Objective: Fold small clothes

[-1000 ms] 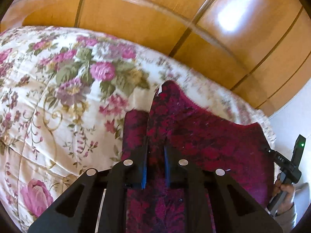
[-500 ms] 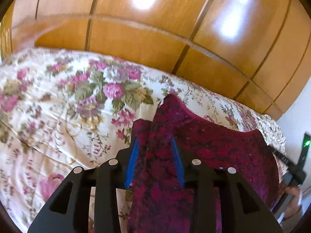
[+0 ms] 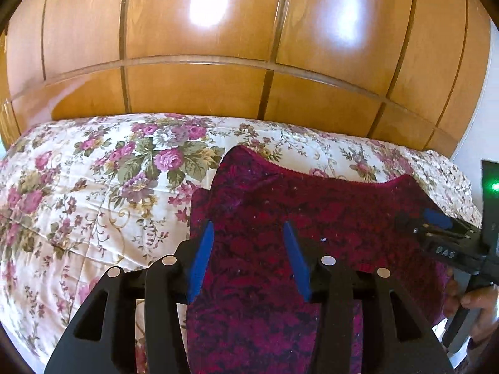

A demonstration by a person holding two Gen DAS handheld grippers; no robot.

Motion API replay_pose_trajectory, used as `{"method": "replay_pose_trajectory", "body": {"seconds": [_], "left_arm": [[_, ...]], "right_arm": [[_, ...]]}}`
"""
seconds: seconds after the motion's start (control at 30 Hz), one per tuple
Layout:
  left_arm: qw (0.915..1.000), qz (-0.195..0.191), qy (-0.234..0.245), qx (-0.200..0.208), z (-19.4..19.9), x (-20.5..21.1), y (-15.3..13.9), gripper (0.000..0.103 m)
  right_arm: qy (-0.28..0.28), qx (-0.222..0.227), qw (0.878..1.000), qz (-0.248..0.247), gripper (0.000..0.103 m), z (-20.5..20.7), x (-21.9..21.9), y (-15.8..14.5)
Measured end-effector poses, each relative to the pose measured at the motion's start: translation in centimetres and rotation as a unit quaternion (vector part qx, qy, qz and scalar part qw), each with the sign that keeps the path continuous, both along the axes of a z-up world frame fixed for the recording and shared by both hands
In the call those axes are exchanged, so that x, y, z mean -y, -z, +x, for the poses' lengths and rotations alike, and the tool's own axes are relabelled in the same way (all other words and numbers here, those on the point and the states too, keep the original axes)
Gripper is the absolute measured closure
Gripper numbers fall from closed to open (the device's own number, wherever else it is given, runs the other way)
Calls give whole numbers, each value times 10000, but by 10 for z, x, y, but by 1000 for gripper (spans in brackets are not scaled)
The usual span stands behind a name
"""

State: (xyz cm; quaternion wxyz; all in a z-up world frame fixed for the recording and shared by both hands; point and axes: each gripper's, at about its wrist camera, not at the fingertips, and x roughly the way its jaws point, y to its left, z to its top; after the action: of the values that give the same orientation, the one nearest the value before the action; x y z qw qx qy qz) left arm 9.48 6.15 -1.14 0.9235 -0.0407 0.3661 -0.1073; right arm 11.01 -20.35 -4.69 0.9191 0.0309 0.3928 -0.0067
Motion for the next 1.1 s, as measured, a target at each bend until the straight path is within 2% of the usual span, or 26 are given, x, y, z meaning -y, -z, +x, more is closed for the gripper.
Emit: {"method": "replay_pose_trajectory", "body": {"seconds": [0.27,0.37,0.77,1.1], "left_arm": [[9999,-3,-77,-81,-1,-2,6,57],[9999,-2,-115,-58,-2,-6,5,47],[9996,7,-276,-51,-1,-21,5,47],[9995,274,-163,-54,18,-27,0,47]], "right_arm": [[-6,3,10000,75,14,-5,7,17],[4,19,10000,42,13,-4,6,19],[-11,70,10000,23,13,-6,6,20],[-37,97,9999,33,12,-6,7,21]]}}
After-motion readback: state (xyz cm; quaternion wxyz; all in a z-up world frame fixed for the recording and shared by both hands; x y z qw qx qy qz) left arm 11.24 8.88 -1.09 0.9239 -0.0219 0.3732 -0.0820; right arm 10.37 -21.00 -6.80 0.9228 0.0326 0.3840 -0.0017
